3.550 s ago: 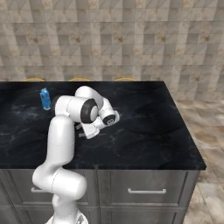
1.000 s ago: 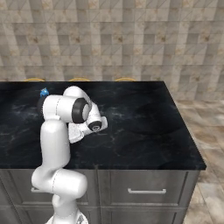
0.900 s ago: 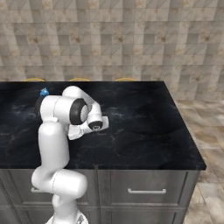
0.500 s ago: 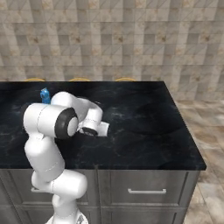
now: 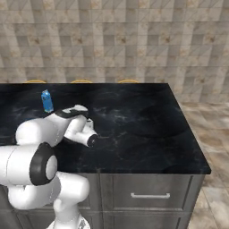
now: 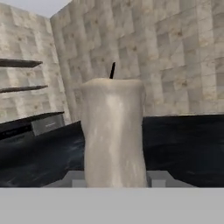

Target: Pick the jar and candle from the dining table and place them in the open cabinet. Close the cabinet after placing the objects.

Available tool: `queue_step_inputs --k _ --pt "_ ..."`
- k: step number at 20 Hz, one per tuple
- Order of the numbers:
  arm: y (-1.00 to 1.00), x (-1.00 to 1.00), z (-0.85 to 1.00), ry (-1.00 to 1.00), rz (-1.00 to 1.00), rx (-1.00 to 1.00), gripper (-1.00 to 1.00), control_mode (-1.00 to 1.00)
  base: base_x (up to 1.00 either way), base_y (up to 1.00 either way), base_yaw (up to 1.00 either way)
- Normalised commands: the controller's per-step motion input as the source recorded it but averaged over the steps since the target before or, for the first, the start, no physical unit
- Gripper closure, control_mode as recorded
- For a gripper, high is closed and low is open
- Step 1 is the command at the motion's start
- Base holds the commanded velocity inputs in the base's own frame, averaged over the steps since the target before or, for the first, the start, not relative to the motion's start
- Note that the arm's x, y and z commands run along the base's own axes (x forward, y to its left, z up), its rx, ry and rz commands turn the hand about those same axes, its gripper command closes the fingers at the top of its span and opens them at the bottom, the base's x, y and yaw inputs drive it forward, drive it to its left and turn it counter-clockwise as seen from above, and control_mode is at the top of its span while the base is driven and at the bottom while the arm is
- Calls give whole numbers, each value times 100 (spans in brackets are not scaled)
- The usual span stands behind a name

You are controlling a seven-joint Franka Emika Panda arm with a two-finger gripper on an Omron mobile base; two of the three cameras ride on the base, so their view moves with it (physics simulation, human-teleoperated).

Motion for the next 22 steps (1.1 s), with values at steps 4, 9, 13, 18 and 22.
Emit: queue_step_inputs --k 4,9,13,18,22 --pt "0 -68 65 -34 0 -19 100 -100 0 0 0" --pt "-17 -88 87 -6 1 -12 100 -100 0 0 0" --pt "-26 -57 89 14 10 -11 100 -100 0 0 0" --pt "-21 -71 48 35 18 -11 100 -100 0 0 0" --pt "-33 -100 9 22 38 -7 100 -100 0 0 0"
